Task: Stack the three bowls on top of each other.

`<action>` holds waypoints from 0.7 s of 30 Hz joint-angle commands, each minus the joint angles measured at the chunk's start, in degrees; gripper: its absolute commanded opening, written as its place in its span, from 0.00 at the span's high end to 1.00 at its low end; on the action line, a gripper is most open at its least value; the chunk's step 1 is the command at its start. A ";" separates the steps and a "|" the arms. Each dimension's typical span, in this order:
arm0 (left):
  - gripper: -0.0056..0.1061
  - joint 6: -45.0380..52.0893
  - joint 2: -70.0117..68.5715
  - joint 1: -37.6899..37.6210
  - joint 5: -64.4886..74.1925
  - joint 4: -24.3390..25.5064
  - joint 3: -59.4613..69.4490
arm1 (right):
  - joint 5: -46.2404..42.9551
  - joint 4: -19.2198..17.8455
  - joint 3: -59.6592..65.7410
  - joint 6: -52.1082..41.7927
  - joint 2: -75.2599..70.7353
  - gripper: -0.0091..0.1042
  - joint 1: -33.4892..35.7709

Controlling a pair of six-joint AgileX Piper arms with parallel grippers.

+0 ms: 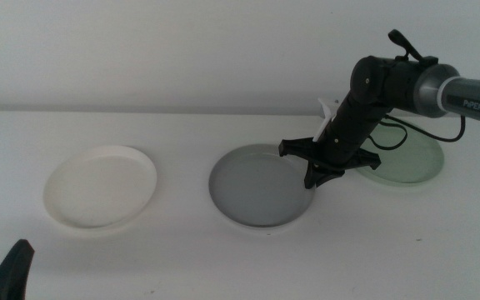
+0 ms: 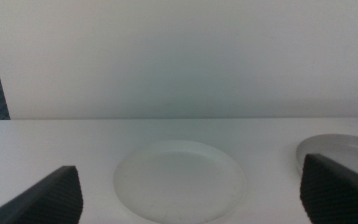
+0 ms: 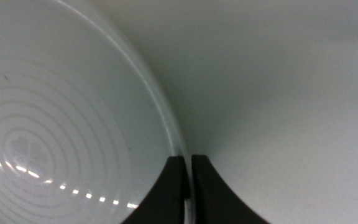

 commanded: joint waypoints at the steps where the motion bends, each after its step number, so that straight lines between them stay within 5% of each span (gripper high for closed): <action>1: 0.11 -0.12 -2.32 -0.29 -0.84 0.01 2.27 | -1.57 -0.97 -0.49 0.21 -0.04 0.86 0.03; 5: 0.11 -0.12 -2.32 -0.29 -0.84 0.01 2.27 | -1.70 -0.72 -0.79 0.21 -0.04 0.63 0.03; 6: 0.11 -0.12 -2.32 -0.29 -0.84 0.01 2.27 | -1.70 -0.01 -1.90 0.21 -1.21 0.48 0.03; 10: 0.11 -0.12 -2.32 -0.29 -0.84 0.01 2.27 | -0.51 -1.13 -6.13 0.21 -5.56 0.29 -0.26; 18: 0.11 -0.12 -2.32 -0.29 -0.84 0.01 2.27 | 16.61 -14.18 -11.10 0.67 -13.05 0.28 -10.21; 21: 0.11 -0.12 -2.32 -0.29 -0.84 0.01 2.27 | 18.16 -14.89 -6.91 0.43 -12.62 0.28 -15.66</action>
